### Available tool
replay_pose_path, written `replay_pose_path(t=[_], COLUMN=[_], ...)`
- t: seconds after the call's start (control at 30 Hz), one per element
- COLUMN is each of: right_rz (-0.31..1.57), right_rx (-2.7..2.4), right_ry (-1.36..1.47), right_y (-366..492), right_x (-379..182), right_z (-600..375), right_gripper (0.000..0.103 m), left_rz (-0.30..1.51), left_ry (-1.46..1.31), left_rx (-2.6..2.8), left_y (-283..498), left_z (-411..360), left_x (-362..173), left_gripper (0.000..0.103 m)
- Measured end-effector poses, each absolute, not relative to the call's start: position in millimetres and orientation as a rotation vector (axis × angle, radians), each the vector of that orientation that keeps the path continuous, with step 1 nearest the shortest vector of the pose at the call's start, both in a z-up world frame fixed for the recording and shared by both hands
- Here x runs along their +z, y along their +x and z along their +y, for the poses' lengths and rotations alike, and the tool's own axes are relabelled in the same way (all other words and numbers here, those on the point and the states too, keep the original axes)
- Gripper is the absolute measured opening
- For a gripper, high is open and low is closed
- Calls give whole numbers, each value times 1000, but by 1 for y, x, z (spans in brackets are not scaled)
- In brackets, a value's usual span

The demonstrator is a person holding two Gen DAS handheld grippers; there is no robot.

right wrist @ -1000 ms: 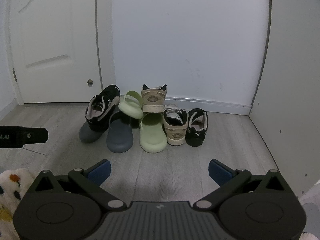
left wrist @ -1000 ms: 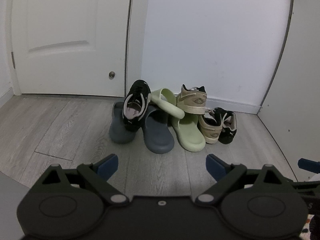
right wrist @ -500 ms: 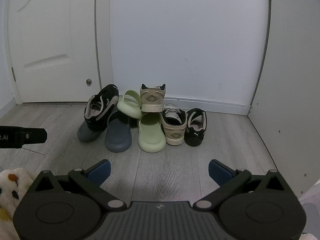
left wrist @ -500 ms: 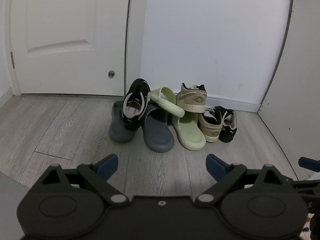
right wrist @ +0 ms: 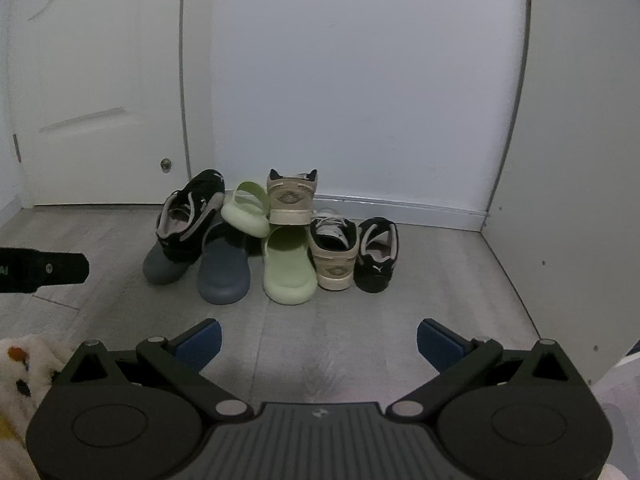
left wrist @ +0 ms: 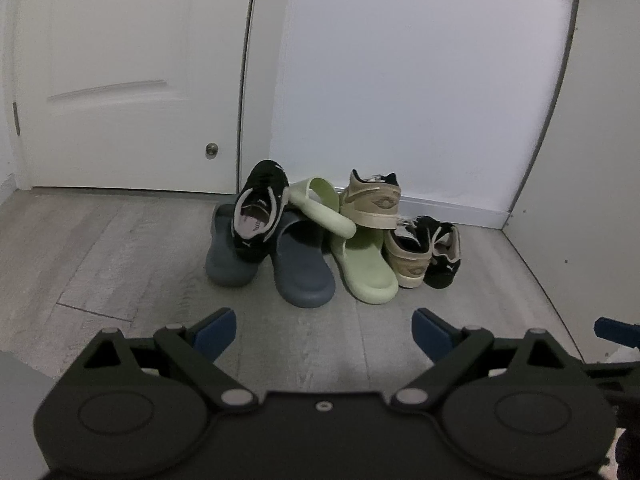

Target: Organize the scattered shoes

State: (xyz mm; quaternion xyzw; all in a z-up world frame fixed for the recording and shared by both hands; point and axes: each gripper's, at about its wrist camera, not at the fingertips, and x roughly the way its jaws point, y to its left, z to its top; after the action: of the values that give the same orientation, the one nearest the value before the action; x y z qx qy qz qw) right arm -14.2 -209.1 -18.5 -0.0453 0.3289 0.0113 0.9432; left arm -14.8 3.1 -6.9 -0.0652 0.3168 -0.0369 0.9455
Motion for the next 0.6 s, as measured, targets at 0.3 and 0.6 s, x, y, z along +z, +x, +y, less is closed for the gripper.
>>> replay_pose_path(t=[0.3,0.6], right_rz=[621,557], right_rx=[9,-18], right_ry=[-136,-162], right_y=[-34,-45], right_x=[-16,-24], right_z=[-206,-208], right_gripper=[103,103], left_rz=[630,637], left_ry=[-144,-128], left_rx=[-89,-62], left_y=[-35,-27], left_z=[7,9], left_x=[-14,-28], left_gripper=[96,96])
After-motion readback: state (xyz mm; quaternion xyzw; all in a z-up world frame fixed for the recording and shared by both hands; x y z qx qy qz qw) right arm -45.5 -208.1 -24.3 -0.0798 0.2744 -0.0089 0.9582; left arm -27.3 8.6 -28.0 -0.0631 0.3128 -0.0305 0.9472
